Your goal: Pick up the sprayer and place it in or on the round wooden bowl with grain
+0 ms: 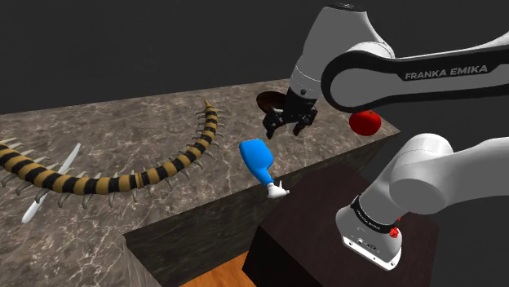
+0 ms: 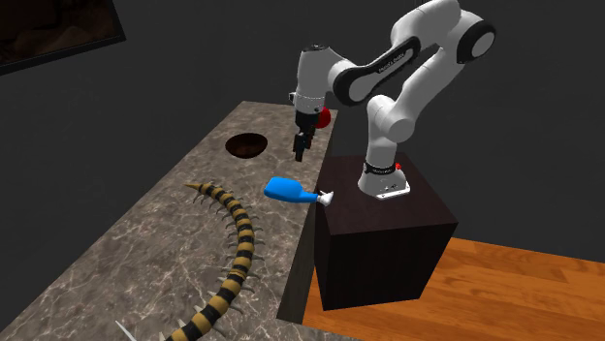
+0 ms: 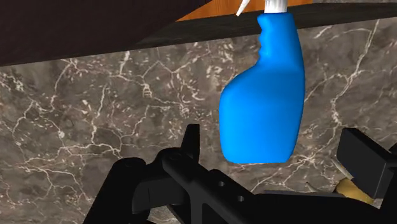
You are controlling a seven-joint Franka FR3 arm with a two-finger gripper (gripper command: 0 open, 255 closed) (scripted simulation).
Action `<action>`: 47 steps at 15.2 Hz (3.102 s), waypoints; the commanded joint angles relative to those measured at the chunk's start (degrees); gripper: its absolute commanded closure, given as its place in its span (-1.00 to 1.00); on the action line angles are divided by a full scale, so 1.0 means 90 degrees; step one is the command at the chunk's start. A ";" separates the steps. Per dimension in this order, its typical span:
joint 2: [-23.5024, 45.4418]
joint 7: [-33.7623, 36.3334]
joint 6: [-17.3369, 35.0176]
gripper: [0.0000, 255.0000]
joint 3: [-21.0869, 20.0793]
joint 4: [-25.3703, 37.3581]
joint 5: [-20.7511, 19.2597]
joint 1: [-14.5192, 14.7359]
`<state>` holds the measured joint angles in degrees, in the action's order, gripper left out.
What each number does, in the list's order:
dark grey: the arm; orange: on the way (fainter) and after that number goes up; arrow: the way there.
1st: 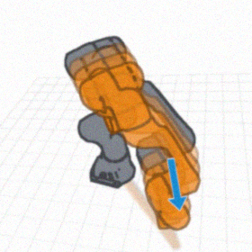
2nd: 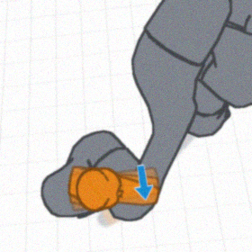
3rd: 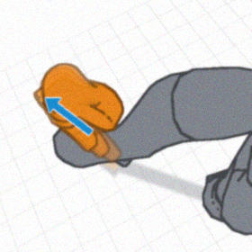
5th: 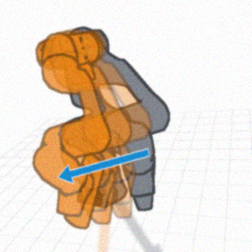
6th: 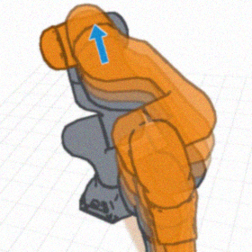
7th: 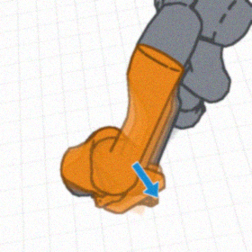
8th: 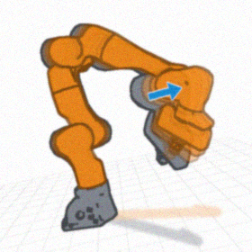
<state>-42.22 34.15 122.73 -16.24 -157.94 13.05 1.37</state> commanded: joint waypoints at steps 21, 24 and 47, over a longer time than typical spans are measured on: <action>0.2745 0.1554 0.3183 -1.00 -0.1366 -0.0540 0.0670 -0.0080; 0.2744 0.1554 0.3181 1.00 -0.1366 -0.0539 0.0669 -0.0080; 0.1423 0.1500 0.1438 1.00 -0.1000 -0.0104 0.0665 0.0053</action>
<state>-28.86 47.69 136.63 -25.47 -159.24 19.16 1.88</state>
